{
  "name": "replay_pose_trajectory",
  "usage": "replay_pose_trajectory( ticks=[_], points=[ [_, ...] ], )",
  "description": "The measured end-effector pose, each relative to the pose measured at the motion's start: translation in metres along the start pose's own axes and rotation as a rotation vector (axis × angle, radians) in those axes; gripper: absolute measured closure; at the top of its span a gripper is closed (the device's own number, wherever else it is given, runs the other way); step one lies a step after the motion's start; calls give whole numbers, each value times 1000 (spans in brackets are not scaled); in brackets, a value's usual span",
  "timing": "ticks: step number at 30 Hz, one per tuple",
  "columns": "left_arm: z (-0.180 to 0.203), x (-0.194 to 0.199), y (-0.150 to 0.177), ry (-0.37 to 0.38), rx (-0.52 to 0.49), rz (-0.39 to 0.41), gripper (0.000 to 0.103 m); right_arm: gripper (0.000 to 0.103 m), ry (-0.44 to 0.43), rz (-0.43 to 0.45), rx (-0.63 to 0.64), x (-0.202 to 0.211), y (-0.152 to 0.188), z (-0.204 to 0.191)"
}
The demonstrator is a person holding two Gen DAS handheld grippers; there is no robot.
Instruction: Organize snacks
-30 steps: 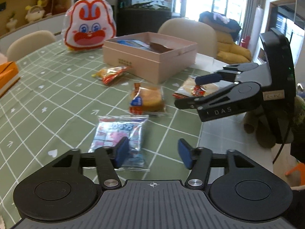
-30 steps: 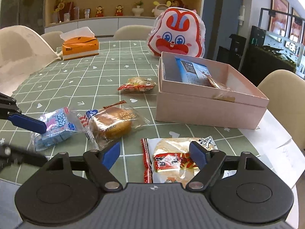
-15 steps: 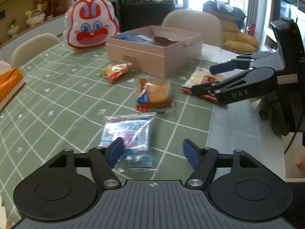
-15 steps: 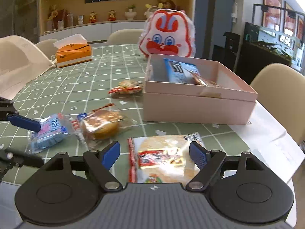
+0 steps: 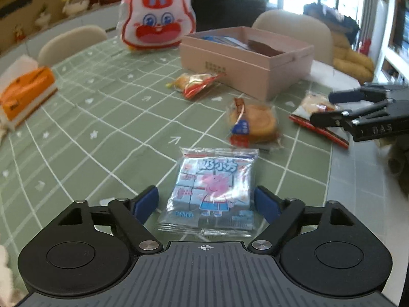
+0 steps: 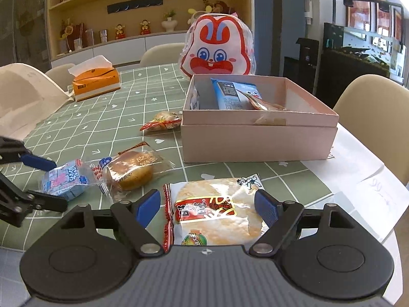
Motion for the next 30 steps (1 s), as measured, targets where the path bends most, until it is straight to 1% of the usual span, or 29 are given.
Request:
replay_pose_trajectory(
  ticks=[2,5,7,8,9,10,12,14,18,21,24,26,27,30],
  points=[
    [-7,-2,-2,20,37,18,14,21,-3,1,-4,0,0,0],
    [-13,-3,-4,77,92,37,12,21,1,0,1,0,0,0],
    [-13,-2,-2,92,100,42,12,21,8,-1,9,1,0,-2],
    [-13,-1,-1,97,105,46,16,21,17,0,17,1,0,-3],
    [-12,1,-1,87,113,49,28,21,29,2,27,2,0,-4],
    [-13,3,-1,70,121,52,34,21,41,6,37,4,1,-6],
    [-15,5,0,79,162,49,37,21,68,18,61,9,2,-8],
    [-16,8,2,86,190,52,38,21,75,19,64,15,3,-10],
    [-14,12,5,82,203,47,38,21,67,9,51,24,5,-14],
    [-13,13,6,87,209,48,38,21,94,11,29,25,6,-16],
    [-14,14,8,88,220,54,38,21,106,-11,-45,17,2,-12],
    [-13,14,8,87,221,58,38,21,84,-47,-100,9,-1,-9],
    [-13,14,8,85,221,59,38,19,80,-61,-120,4,-3,-9],
    [-12,14,9,79,215,61,38,19,89,-60,-104,-3,-8,-17]
  ],
)
Point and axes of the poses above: each gripper's, at about its wrist camera, not at the fingertips, and x roughly against the way its jaws point, z to its right, y to its underside, the point moved 2 cm from there along -x, roughly the way its jaws point, and after that the axes turned 3 degrees about -x, right-handed, at the moved point
